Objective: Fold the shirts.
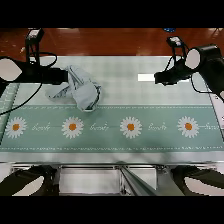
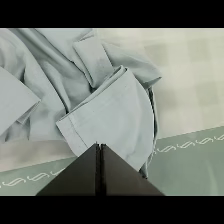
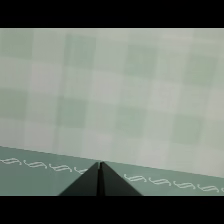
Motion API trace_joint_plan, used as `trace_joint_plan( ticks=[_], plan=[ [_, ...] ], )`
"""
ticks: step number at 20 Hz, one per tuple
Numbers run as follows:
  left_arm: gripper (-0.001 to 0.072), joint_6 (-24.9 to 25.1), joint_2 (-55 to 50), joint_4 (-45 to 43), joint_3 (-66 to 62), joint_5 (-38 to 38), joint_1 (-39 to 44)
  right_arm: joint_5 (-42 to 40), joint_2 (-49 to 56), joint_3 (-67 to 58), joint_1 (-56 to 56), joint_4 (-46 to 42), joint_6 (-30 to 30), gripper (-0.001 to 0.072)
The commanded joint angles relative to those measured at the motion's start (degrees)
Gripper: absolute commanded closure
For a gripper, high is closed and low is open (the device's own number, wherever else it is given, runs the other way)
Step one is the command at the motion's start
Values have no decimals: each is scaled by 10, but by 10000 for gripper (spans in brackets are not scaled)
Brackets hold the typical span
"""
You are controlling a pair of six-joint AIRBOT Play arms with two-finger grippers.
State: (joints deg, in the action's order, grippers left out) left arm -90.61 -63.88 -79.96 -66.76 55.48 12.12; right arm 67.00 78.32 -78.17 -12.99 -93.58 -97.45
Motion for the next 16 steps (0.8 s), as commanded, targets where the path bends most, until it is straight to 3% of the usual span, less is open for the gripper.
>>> trace_joint_plan(
  ticks=[1, 3, 7, 8, 9, 10, 11, 12, 14, 16],
  plan=[
    [681, 0, -3, 0, 1, -31, 0, 0, 0, 0, 0, 0, 0, 691],
    [681, 0, -10, 0, 1, -104, 0, -6, 0, 0, 0, 0, 0, 691],
    [678, -1, -12, 0, 1, -236, 0, -111, 0, 0, 0, 9, -16, 679],
    [567, -2, -12, 0, 1, -281, -2, -109, 0, 0, 0, 8, -22, 503],
    [289, -2, -18, 0, 1, -339, -3, -102, 1, 0, 0, 4, -20, 296],
    [203, -3, -29, 0, -1, -385, -4, -88, 1, 1, 0, -5, -19, 303],
    [204, 0, -48, 0, -6, -404, -4, -69, 1, 3, 0, -11, -19, 303],
    [204, 1, -71, -1, -19, -388, -6, -43, 0, 9, -1, -14, -19, 303],
    [205, 1, -136, -1, -59, -259, -9, -6, -2, 36, -3, -17, -17, 304],
    [205, 33, -208, -1, -96, -128, -12, -2, -9, 73, -12, -18, -18, 305]
  ],
)
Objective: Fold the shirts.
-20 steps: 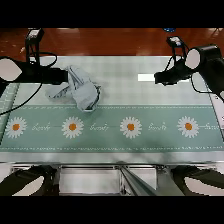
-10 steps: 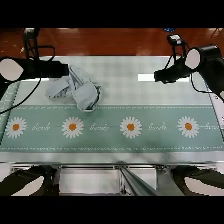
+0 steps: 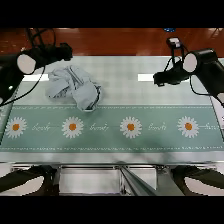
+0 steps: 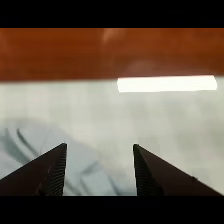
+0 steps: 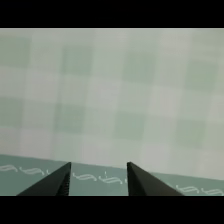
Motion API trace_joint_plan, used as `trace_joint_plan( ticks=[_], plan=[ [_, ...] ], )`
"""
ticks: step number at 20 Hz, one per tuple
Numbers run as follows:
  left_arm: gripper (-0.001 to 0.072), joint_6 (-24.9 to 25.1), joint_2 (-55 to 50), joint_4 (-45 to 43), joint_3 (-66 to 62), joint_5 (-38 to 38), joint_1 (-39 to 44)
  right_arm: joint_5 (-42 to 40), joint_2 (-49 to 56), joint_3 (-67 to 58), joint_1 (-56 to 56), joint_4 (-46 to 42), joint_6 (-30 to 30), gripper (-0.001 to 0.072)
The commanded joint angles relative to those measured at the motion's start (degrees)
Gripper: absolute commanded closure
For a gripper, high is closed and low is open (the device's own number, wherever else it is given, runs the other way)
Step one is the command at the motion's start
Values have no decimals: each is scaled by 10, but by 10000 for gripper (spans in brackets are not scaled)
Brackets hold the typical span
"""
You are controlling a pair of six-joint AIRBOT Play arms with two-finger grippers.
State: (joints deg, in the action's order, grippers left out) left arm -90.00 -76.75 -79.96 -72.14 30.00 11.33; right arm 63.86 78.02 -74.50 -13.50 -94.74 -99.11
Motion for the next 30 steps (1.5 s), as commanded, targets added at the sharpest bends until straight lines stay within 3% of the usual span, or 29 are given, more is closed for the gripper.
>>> trace_joint_plan(
  ticks=[1, 4, 8, 13, 14, 15, 16, 18, 30],
  plan=[
    [205, 43, -114, -1, -57, 174, -7, 27, -10, 54, -14, -8, -5, 305],
    [205, 47, -196, -10, -101, 281, -15, 26, -16, 81, -34, -8, -19, 305],
    [204, 27, -247, -77, -110, 323, -17, 21, -21, 82, -56, -8, -30, 305],
    [210, 20, -265, -82, -109, 356, -17, 6, -42, 82, -56, -3, -49, 305],
    [314, 20, -267, -81, -109, 369, -17, 3, -52, 82, -56, -3, -50, 305],
    [546, 20, -266, -81, -110, 385, -17, 2, -66, 82, -56, -4, -51, 305],
    [640, 21, -263, -81, -116, 402, -17, 2, -83, 82, -56, -7, -53, 305],
    [684, 21, -248, -81, -147, 430, -17, 4, -128, 82, -56, -22, -63, 305],
    [684, 18, -12, 20, -410, 436, -17, 28, -352, 82, -56, -27, -93, 305]
  ],
)
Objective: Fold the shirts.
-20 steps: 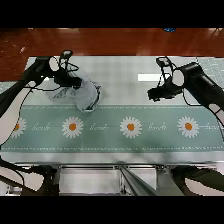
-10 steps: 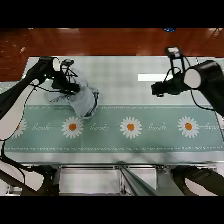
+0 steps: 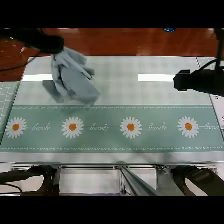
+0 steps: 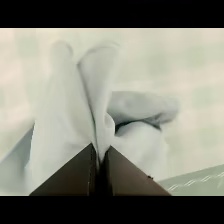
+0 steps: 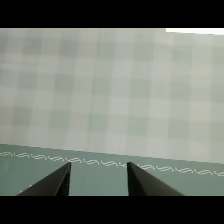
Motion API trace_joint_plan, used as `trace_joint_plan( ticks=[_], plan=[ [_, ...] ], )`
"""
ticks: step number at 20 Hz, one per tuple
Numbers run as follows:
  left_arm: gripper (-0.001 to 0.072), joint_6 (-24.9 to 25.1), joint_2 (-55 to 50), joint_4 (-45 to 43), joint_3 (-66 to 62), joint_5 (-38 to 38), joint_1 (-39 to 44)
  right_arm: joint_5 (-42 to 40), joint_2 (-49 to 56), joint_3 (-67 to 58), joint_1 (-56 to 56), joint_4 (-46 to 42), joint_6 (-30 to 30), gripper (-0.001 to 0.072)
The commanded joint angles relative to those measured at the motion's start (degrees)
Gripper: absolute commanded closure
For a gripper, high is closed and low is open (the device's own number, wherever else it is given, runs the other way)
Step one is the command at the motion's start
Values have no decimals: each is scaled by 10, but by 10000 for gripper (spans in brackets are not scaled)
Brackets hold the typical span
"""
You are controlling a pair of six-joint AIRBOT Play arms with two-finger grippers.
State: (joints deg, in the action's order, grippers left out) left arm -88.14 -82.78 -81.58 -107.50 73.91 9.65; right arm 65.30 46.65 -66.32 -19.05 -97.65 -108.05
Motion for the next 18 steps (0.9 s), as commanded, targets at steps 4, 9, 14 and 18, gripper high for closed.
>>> trace_joint_plan(
  ticks=[4, 9, 14, 18],
  plan=[
    [684, 0, 102, 54, -105, 1, 0, 27, -75, 0, -1, 2, -3, 305],
    [684, -1, 158, 121, -102, 11, 0, 30, -115, 0, -1, 2, -3, 305],
    [684, 0, 195, 176, 3, 4, 82, 42, -129, 0, -1, 2, -1, 306],
    [684, -6, 212, 176, 157, -84, 205, 43, -129, 0, -1, 0, -1, 306]
  ],
)
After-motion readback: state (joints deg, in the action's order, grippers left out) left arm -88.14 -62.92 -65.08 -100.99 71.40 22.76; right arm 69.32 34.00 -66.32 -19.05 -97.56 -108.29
